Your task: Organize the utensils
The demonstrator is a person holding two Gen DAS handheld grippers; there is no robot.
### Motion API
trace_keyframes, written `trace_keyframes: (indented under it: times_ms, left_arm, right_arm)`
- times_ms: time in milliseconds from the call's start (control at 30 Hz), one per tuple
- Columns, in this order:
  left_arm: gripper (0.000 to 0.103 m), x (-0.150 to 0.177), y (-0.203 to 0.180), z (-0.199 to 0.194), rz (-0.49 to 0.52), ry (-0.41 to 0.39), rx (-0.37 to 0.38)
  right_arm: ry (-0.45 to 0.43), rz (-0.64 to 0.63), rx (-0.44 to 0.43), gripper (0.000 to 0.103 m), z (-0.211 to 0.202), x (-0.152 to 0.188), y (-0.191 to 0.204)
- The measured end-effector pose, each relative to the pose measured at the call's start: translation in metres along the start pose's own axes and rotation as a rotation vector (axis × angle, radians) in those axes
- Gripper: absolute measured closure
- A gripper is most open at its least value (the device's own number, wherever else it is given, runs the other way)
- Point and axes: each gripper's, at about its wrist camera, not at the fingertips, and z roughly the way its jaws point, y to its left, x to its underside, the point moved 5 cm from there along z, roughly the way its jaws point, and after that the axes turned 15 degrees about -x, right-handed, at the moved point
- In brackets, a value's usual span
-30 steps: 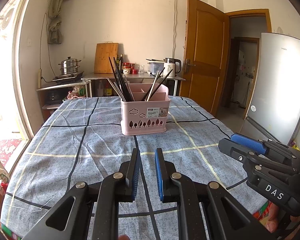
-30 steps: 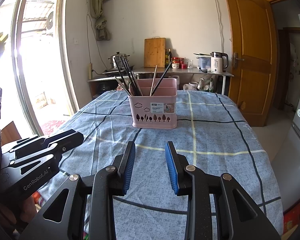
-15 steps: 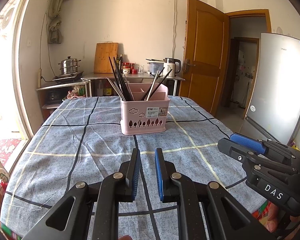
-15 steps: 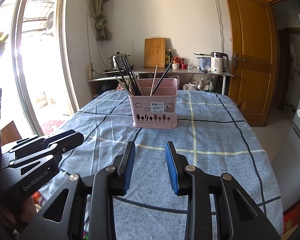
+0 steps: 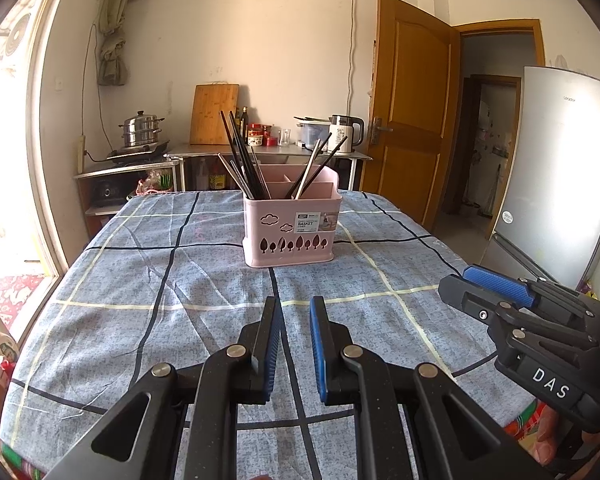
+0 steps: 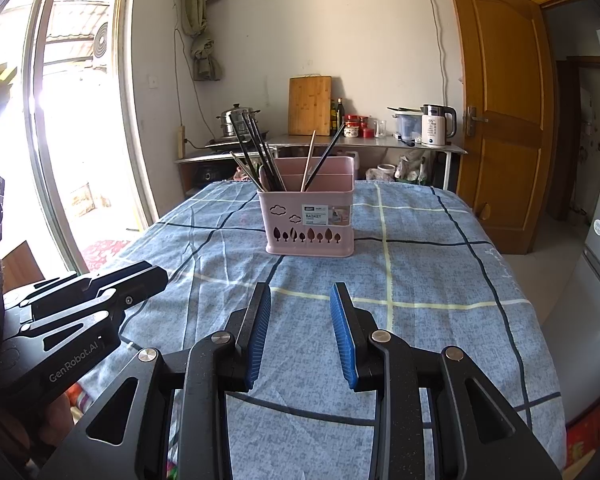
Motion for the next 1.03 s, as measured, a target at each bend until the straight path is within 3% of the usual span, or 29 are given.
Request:
trace_keyframes:
  times_ms: [1033]
  left_arm:
    - [0.089,0.0036,0.0009,-0.0056,-0.014,-0.008,0.000]
  right_arm:
    - [0.003,-0.003,0.004,0.071,-0.0021,0.0041,0.0001]
